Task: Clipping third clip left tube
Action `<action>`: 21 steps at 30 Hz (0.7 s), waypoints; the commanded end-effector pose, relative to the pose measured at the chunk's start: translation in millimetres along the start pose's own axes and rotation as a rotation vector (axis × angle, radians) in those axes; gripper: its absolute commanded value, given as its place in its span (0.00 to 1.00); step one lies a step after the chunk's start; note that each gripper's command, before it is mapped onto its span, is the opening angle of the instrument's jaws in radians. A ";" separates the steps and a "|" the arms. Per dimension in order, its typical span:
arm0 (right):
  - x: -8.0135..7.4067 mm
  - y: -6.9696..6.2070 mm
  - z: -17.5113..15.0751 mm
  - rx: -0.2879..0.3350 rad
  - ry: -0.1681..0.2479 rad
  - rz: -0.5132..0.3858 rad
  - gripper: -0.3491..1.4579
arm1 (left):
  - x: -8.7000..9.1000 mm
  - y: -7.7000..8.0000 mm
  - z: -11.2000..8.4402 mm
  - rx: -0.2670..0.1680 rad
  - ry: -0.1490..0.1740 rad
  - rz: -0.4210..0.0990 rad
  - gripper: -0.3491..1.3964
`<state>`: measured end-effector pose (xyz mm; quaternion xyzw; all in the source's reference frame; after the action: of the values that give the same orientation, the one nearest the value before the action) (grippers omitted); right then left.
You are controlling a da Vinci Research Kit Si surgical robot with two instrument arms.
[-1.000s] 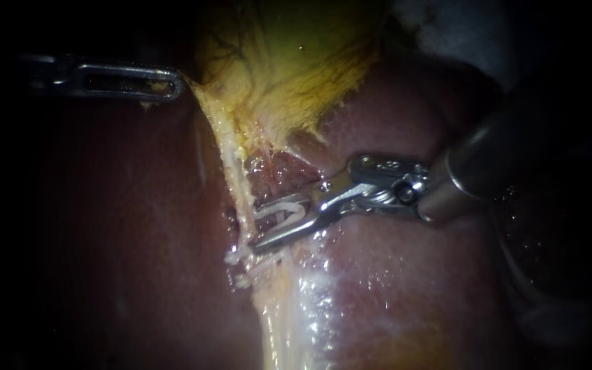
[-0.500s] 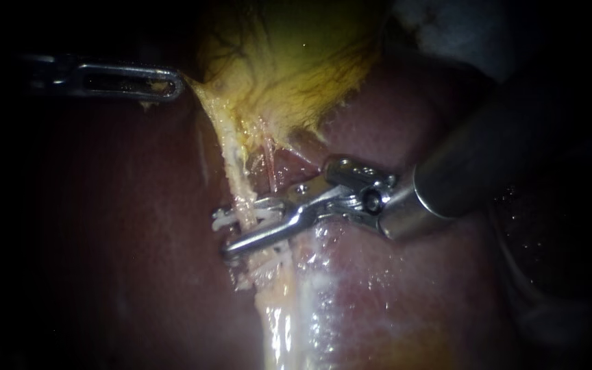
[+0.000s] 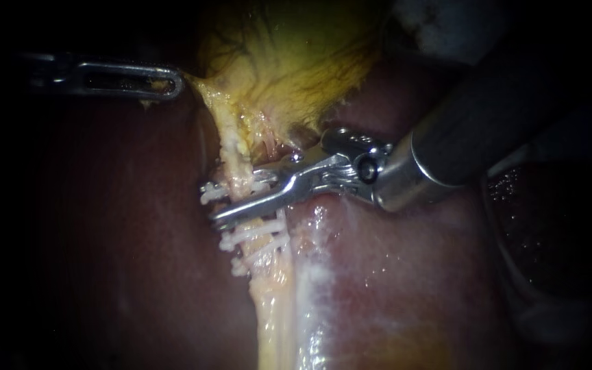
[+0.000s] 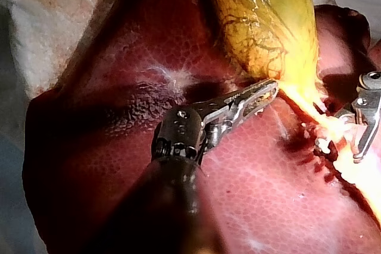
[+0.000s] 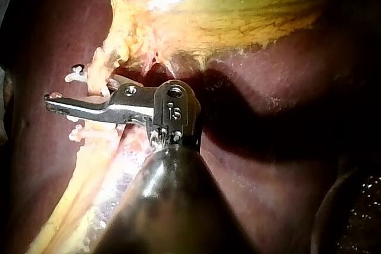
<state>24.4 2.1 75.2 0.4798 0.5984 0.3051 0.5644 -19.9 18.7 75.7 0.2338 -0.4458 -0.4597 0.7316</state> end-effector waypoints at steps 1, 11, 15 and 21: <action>0.0 0.0 -0.1 -0.002 0.000 0.005 0.28 | 0.0 0.0 0.0 0.000 0.000 0.000 0.00; -0.4 0.2 -0.3 -0.009 -0.002 0.027 0.00 | 0.0 0.0 0.0 0.000 0.000 0.000 0.00; -0.6 0.6 -0.5 -0.007 -0.005 0.025 0.00 | 0.0 0.0 0.0 0.000 0.000 0.000 0.00; -0.9 0.8 -0.6 -0.005 -0.008 0.023 0.00 | 0.0 0.0 0.0 0.000 0.000 0.000 0.00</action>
<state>23.9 1.6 76.3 0.4863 0.5897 0.3116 0.5646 -19.9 18.7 75.7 0.2337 -0.4456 -0.4600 0.7316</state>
